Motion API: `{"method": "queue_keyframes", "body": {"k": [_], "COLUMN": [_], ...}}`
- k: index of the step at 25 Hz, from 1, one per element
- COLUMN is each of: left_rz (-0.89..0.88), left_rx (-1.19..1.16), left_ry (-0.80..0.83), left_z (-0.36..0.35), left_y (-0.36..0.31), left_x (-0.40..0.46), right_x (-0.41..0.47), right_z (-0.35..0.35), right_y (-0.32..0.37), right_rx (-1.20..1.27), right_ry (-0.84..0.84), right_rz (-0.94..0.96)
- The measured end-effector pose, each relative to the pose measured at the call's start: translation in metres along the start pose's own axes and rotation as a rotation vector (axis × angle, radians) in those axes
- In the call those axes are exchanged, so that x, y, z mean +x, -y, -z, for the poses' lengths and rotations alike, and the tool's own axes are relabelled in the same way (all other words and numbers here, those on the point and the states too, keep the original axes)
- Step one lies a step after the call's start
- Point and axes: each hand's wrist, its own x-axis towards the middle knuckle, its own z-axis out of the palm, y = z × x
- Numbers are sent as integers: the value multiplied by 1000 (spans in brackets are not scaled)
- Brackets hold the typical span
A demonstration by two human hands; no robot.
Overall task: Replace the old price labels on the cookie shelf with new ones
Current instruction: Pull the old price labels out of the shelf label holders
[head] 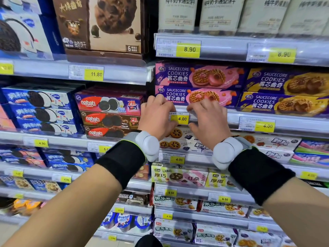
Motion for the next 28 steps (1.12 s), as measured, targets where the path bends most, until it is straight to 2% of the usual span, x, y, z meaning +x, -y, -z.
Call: {"method": "queue_keyframes", "body": {"k": [6, 11, 21, 25, 28], "left_rz": [4, 4, 119, 23, -25], "left_rx": [-120, -297, -552, -475, -529], "left_ry": [24, -34, -5, 27, 49], "left_z": [7, 20, 13, 2, -7], "left_y": [1, -7, -59, -89, -110], "left_x": [1, 8, 15, 17, 21], "right_x": [14, 17, -15, -30, -43], "right_z": [3, 12, 50, 61, 69], "right_y": [6, 5, -39, -68, -94], "right_rx": [228, 528, 562, 547, 526], "right_ry": [31, -139, -147, -171, -149], "right_rz": [-110, -192, -255, -312, -332]}}
